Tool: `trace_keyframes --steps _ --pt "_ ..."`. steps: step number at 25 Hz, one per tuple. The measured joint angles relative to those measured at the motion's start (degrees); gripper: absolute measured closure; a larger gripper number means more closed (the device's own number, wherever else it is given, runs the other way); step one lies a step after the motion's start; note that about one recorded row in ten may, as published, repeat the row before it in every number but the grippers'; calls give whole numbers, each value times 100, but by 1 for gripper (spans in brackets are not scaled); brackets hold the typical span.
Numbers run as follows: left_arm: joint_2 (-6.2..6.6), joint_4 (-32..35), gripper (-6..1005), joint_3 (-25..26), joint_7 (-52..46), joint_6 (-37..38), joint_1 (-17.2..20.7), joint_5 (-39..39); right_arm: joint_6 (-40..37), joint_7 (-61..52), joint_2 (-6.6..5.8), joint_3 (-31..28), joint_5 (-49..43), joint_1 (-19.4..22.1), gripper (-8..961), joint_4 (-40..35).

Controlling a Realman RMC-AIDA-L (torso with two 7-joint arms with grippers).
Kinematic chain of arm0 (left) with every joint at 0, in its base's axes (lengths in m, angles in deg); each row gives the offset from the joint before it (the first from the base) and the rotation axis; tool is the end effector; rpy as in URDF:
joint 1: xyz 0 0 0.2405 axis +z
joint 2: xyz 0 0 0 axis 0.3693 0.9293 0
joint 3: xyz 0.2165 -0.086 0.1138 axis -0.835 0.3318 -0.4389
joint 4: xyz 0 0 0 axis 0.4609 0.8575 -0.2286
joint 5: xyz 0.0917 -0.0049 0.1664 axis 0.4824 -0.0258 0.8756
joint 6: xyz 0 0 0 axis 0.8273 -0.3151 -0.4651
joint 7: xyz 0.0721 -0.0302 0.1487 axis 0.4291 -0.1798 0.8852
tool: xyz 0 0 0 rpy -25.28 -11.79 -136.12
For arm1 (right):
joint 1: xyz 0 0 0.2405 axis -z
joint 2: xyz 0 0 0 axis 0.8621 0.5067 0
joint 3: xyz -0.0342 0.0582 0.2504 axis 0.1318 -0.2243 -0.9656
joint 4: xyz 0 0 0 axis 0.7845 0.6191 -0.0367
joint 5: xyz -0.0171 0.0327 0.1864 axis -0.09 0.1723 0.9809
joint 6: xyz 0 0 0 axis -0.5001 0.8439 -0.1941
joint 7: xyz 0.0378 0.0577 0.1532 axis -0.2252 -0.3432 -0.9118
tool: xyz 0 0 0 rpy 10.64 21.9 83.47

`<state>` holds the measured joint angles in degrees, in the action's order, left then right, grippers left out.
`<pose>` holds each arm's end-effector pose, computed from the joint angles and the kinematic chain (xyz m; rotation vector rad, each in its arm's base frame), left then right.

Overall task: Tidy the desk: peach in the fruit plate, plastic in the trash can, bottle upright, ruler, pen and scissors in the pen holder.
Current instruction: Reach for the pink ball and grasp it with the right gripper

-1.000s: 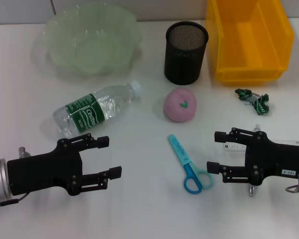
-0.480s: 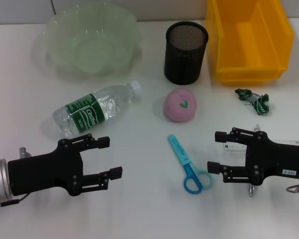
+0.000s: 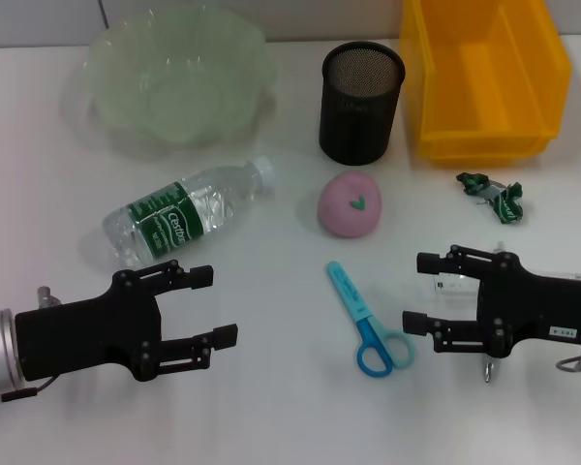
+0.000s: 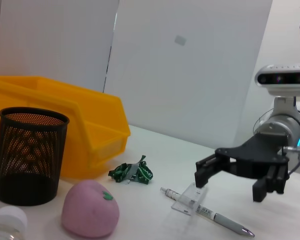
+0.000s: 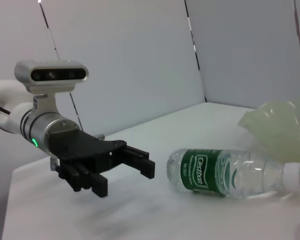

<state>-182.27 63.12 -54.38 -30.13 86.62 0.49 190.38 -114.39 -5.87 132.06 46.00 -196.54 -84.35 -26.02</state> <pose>-0.2792 0.2467 -0.0447 -2.7632 -0.5077 -0.8348 0.2771 0.2631 -0.0459 -2.7665 0.5392 0.8083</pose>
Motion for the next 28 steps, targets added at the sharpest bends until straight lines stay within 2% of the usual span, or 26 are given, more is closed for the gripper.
trace_keyframes --steps 4,6,10,12,15,16,18,21,25,26,27,28 --pt "0 0 198 2 32 0 0 0 -332 -661 23 -29 29 -63 118 -446" --pt "0 -1 198 8 40 0 0 0 -588 -1507 49 -24 32 -124 119 -1090" --pt "0 -1 198 10 41 0 0 0 -774 -2226 53 -31 37 -251 119 -1645" --pt "1 0 198 27 43 16 0 0 -889 -3429 13 14 -41 -585 119 -2425" --pt "1 0 199 35 44 25 1 0 -915 -3717 -9 21 -105 -725 119 -2586" --pt "3 4 199 44 44 46 6 0 -990 -4296 -88 130 -293 -1079 119 -2807" --pt "5 6 199 49 44 59 6 -2 -1008 -4480 -120 203 -360 -1203 118 -2850" --pt "7 8 199 54 45 78 13 -12 -844 -5292 -195 672 -796 -1764 120 -3123" --pt "9 9 199 54 45 87 34 -15 -455 -5708 -197 1079 -1282 -2088 126 -3256" --pt "9 9 199 54 45 88 35 -19 -126 -5922 -189 1411 -1629 -2326 127 -3233" --pt "9 9 199 54 45 88 35 -19 -126 -5922 -189 1411 -1629 -2326 129 -3233" --pt "9 9 199 53 45 88 35 -21 126 -6043 -160 1650 -1884 -2490 130 -3164"
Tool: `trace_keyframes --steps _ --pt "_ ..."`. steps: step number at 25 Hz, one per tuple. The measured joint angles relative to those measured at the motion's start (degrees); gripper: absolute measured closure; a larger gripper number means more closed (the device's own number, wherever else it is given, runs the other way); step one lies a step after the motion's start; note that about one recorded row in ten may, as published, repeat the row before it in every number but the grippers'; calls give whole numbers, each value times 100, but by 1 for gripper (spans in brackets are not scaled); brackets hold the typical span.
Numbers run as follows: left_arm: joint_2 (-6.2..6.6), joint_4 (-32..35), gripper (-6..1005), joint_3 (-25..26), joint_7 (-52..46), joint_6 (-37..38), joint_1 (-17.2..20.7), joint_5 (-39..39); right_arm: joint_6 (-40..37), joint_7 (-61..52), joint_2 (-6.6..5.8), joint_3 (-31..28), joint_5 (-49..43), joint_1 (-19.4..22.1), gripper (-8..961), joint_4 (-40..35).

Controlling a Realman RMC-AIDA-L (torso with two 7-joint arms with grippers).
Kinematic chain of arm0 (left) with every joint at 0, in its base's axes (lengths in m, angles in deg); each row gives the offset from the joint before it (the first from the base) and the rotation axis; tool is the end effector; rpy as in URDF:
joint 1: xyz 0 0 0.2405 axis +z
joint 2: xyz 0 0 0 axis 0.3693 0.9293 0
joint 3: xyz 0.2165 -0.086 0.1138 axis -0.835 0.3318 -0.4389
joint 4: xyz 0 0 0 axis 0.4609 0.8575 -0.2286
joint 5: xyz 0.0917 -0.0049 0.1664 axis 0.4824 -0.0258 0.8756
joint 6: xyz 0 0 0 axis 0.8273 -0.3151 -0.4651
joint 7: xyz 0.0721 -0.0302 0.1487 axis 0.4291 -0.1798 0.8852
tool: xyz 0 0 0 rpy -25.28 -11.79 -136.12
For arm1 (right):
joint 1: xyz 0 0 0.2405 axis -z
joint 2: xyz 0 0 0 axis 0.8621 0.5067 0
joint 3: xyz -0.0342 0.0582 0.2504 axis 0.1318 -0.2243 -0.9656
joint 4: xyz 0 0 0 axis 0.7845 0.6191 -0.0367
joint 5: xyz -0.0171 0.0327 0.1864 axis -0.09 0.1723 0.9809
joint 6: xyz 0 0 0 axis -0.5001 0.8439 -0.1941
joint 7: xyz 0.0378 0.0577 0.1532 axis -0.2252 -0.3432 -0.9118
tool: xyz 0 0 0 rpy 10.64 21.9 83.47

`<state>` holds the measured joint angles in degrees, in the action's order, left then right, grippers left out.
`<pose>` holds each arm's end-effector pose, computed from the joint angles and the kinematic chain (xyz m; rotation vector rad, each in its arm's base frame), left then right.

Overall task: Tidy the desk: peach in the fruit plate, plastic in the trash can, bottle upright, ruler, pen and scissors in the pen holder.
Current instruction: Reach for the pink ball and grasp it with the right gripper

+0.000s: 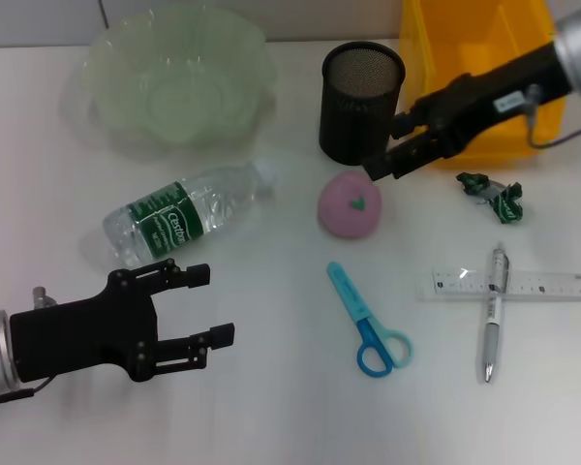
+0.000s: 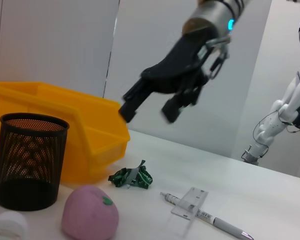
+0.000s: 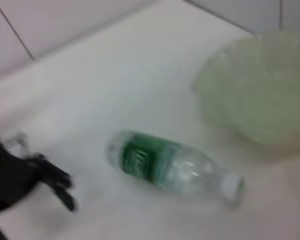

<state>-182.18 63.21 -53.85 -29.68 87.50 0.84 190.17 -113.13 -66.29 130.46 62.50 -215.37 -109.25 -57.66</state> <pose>-0.2792 0.2451 -0.0420 -2.7541 -0.4987 -0.8520 0.1508 0.3886 -0.0046 -2.9159 0.7253 0.0169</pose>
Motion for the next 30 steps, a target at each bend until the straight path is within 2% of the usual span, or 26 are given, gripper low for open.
trace_keyframes --steps 2,3,4,5,6,9,10,18,30 --pt "-2 0 198 0 0 0 0 -2 165 -66 30 165 -157 -92 134 64" --pt "-5 -5 198 0 0 0 0 -6 488 -145 128 427 -454 -259 135 216" --pt "-5 -5 198 0 0 0 0 -6 488 -145 128 427 -454 -259 137 216" --pt "-5 -8 198 3 0 0 0 -8 642 -160 183 533 -579 -336 138 305" --pt "-6 -14 199 10 0 0 0 -12 960 -170 288 727 -792 -482 140 523" --pt "-7 -28 199 25 -7 -1 0 -17 1263 -187 358 949 -937 -601 145 773" --pt "-7 -32 199 27 -11 0 1 -17 1608 -214 391 1238 -993 -676 146 1045" --pt "-11 -53 199 69 -22 7 23 -17 2561 -221 435 1960 -809 -677 159 1478" --pt "-18 -53 199 78 -29 56 43 -14 2953 -291 449 2363 -652 -626 177 1613"
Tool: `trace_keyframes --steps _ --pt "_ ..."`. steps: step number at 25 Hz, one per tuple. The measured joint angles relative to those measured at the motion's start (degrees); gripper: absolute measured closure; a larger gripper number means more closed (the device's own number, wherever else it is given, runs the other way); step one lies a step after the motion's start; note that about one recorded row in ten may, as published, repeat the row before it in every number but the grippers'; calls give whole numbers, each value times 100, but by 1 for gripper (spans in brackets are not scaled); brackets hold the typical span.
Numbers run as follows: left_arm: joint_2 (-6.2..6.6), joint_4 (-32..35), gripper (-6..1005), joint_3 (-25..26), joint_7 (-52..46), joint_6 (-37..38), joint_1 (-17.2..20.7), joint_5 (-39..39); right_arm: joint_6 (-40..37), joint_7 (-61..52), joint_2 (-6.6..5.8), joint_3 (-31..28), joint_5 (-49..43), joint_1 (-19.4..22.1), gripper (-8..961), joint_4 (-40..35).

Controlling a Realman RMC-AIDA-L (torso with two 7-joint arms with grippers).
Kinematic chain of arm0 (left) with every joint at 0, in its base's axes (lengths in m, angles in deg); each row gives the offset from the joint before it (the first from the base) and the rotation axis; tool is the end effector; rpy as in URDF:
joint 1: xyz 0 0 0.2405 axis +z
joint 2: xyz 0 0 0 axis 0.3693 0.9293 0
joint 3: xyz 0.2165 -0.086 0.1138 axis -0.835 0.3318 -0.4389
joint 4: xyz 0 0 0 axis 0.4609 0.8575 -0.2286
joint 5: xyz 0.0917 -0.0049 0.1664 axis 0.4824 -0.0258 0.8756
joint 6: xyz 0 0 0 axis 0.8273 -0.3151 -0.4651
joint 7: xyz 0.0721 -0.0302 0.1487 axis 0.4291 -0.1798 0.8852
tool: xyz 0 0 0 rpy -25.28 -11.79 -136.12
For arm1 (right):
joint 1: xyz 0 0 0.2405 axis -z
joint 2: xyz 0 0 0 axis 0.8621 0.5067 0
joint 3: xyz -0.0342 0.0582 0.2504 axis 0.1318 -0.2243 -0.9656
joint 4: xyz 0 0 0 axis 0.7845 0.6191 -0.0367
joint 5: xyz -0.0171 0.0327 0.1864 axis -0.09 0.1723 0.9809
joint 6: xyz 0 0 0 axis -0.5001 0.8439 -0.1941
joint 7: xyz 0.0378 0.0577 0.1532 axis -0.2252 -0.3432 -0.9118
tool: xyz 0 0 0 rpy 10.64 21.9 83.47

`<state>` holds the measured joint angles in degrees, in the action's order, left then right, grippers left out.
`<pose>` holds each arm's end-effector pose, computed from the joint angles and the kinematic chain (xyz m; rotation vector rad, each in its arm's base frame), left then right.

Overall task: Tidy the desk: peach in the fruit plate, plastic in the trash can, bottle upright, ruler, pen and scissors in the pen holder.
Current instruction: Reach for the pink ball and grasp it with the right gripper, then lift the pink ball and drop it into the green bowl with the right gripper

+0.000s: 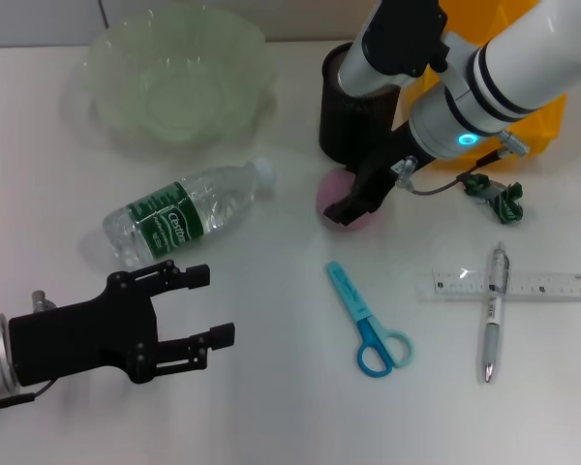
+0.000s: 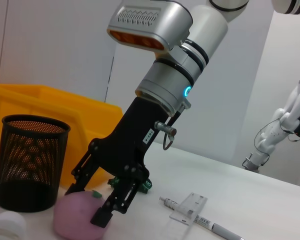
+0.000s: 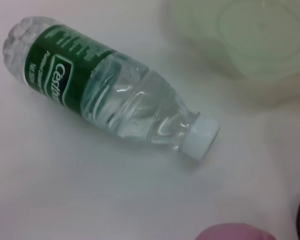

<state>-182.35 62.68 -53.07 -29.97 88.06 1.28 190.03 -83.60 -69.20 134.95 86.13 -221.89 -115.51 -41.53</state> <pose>-0.2792 0.2421 -0.0421 -2.7383 -0.5270 -0.8800 0.1648 0.4071 -0.0973 -2.7846 0.4723 -0.4003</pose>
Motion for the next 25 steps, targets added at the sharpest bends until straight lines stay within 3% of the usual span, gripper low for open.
trace_keyframes --steps 3,5,14,20,25 --pt "0 0 199 2 11 6 12 0 -16 -17 -26 24 31 14 182 -42" --pt "0 0 199 2 15 5 12 0 -36 -17 -27 23 33 19 408 -49" --pt "3 0 198 1 21 5 10 0 -251 -17 -36 -52 46 65 604 -234" --pt "8 0 198 1 24 4 9 0 -1136 -19 -58 -353 717 479 714 -1552" --pt "9 1 198 2 27 4 20 0 -1104 3 -60 -496 1316 611 759 -2145"
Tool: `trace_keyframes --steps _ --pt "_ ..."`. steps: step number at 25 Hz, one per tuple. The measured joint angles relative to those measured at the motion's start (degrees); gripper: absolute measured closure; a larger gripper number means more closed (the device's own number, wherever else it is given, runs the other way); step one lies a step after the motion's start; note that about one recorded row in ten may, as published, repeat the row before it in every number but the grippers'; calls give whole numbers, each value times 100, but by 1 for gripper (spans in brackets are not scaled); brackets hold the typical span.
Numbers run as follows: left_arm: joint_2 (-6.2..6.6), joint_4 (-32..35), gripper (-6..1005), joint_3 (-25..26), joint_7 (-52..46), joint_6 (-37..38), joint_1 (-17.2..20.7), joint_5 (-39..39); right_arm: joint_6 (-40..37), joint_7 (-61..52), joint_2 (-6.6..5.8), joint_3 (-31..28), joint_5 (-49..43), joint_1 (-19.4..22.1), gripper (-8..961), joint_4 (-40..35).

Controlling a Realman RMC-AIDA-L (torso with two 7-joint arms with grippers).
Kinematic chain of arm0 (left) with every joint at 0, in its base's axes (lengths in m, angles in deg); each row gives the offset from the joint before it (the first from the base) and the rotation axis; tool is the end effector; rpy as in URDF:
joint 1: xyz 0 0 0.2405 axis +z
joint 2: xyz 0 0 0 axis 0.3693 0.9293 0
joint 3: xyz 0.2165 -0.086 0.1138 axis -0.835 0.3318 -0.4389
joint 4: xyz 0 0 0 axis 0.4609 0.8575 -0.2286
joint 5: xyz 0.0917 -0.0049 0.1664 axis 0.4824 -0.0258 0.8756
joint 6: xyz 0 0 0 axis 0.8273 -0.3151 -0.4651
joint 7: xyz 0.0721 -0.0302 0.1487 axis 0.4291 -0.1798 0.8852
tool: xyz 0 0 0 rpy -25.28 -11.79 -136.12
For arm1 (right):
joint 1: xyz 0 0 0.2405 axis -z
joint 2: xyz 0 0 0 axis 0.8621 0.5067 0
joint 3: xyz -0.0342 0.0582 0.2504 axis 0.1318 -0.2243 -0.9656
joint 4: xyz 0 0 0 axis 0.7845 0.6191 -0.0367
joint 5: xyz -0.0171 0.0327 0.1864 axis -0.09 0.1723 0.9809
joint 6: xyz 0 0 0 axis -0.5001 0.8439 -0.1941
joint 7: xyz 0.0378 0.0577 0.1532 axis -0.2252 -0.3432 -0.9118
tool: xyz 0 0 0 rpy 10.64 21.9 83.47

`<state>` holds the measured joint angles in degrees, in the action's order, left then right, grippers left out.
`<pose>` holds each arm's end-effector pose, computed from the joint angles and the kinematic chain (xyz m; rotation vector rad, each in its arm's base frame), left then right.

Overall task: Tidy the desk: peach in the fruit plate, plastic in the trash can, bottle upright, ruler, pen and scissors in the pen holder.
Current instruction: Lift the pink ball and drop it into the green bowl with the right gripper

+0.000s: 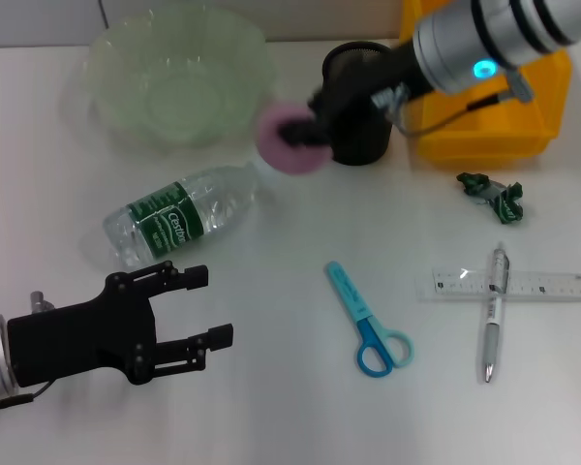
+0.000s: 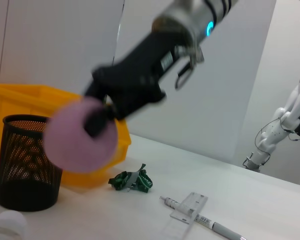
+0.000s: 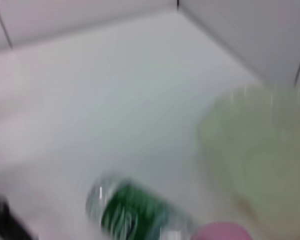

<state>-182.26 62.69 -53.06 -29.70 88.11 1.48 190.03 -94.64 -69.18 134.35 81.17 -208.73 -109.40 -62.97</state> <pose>-0.2803 0.2412 -0.0415 -2.7369 -0.5239 -0.8769 0.0947 0.3993 -0.0551 -2.8569 0.4153 0.0723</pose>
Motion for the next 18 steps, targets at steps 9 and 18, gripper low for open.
trace_keyframes --steps 9,18 --pt "-1 0 198 0 10 1 -2 0 1562 371 31 235 919 -615 839 854" --pt "-10 0 199 0 11 1 -39 0 3571 430 60 574 1491 -2061 892 2735"
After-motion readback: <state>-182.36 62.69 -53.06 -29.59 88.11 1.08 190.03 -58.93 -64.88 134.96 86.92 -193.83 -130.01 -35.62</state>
